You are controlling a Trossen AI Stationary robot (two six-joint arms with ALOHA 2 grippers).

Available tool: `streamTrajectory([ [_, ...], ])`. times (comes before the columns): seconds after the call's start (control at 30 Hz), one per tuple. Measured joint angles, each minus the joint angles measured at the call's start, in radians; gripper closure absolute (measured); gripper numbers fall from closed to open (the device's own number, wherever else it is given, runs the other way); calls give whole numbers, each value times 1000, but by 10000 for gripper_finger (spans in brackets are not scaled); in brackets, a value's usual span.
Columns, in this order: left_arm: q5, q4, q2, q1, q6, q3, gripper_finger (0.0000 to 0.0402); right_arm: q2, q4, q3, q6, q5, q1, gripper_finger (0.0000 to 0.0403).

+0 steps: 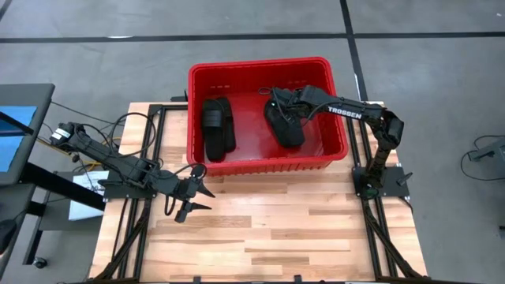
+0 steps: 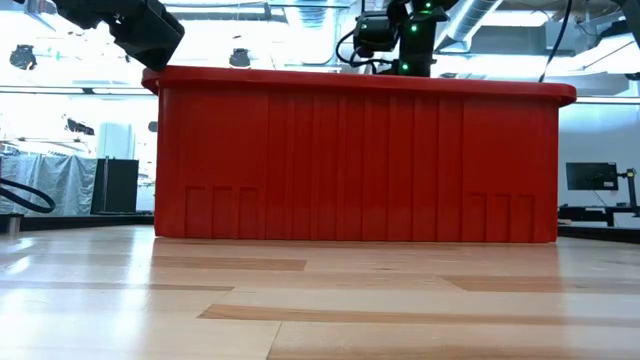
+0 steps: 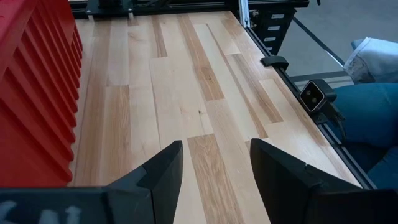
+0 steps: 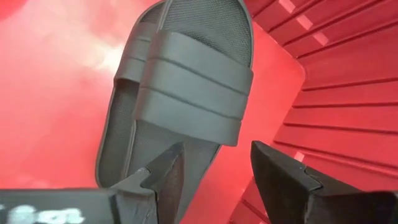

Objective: Pick and place slides into bin
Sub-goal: Return to Home Position

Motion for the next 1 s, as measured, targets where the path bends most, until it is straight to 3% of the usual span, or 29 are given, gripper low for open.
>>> streamTrajectory([
  [1.0, 0, 0, 0, 0, 1, 0, 223, 0, -31, 0, 0, 0, 2, 225],
])
